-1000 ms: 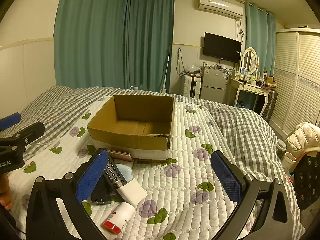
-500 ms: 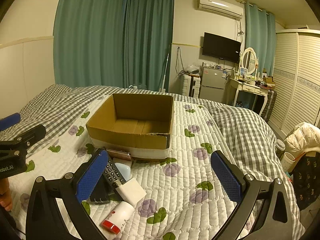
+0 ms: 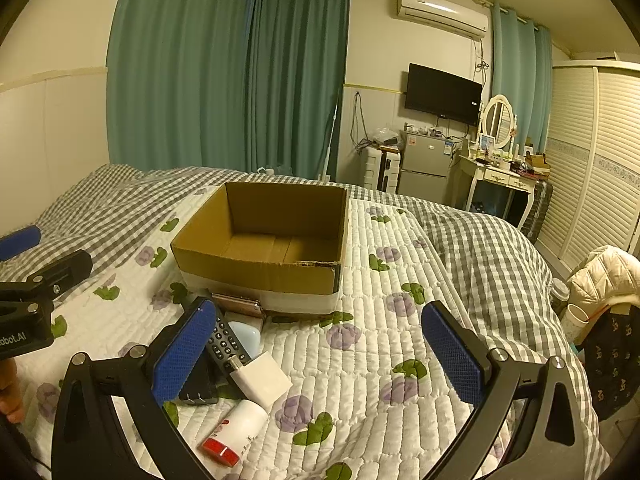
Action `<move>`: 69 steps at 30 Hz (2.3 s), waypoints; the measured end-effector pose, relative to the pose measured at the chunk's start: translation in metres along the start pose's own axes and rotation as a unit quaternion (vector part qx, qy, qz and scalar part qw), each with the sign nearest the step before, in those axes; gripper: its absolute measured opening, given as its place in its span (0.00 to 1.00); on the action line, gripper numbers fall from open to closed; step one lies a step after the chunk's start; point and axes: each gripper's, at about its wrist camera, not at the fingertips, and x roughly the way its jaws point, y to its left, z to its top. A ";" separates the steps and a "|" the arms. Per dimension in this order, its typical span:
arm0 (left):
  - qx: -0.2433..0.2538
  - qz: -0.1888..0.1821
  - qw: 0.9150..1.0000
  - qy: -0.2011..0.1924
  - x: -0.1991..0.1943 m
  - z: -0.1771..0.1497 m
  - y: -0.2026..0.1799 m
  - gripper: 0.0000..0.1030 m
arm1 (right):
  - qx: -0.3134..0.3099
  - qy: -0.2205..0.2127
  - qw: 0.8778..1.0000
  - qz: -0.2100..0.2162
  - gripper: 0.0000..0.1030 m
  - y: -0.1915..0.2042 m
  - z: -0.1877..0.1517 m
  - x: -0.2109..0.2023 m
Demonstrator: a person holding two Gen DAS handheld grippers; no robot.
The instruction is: Organize rigid objects
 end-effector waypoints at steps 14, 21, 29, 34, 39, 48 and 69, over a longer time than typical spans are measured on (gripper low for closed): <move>-0.005 -0.001 1.000 0.004 0.001 0.000 0.001 1.00 | -0.003 0.000 1.000 0.000 1.00 0.001 -0.001 0.001; -0.001 -0.002 1.000 -0.006 -0.013 0.010 -0.001 1.00 | 0.003 0.002 1.000 0.001 1.00 0.000 0.000 -0.001; 0.006 -0.002 1.000 0.002 -0.024 0.014 -0.001 1.00 | 0.005 0.001 1.000 0.001 1.00 0.003 0.015 -0.019; 0.014 0.033 0.997 0.070 0.004 -0.014 0.011 1.00 | -0.003 0.063 0.998 0.018 1.00 0.023 0.000 -0.004; 0.005 0.050 0.990 0.132 0.034 -0.048 0.023 1.00 | -0.007 0.191 0.980 0.054 0.94 0.049 -0.047 0.051; 0.019 0.038 0.986 0.164 0.054 -0.060 0.010 1.00 | 0.022 0.325 0.940 0.102 0.50 0.066 -0.097 0.112; -0.020 -0.016 0.967 0.255 0.115 -0.070 -0.066 0.83 | 0.015 0.197 0.976 0.086 0.35 -0.012 -0.029 0.072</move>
